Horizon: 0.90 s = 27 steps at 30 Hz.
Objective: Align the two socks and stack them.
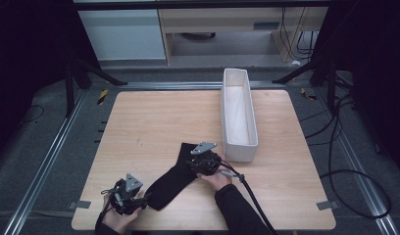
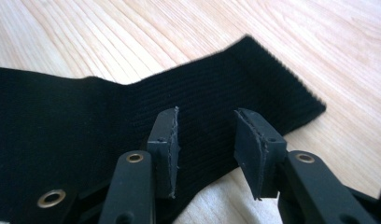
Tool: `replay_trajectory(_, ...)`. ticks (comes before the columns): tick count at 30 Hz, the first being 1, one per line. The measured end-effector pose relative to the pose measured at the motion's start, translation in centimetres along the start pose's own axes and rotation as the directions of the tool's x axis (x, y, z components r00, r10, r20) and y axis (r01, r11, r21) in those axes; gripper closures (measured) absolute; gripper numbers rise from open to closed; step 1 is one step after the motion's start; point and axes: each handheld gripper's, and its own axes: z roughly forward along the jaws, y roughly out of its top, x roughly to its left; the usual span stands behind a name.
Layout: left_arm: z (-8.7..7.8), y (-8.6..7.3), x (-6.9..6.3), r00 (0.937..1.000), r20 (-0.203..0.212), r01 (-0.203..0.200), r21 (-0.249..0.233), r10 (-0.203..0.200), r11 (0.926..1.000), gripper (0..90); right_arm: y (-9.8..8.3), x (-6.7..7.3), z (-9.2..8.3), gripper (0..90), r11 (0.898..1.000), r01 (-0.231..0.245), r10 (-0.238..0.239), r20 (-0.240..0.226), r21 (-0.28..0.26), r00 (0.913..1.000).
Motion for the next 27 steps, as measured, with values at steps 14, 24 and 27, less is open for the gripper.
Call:
replay_trajectory(14,0.0,-0.4,1.5,0.9993,-0.032,0.018,0.002,-0.018,0.9998,50.8,1.9,-3.1,1.4,73.4,0.997,-0.074,0.076,0.117,-0.023,0.9902)
replay_trajectory(24,0.1,-0.3,1.6,0.9996,-0.027,0.006,0.004,-0.006,1.0000,51.8,2.6,-3.0,1.2,86.9,0.995,-0.074,0.081,0.091,-0.072,0.9925)
replay_trajectory(27,0.1,-0.3,1.6,0.9997,-0.026,0.004,0.005,-0.004,1.0000,51.8,2.8,-3.0,1.9,86.7,0.996,-0.059,0.066,0.108,-0.068,0.9920)
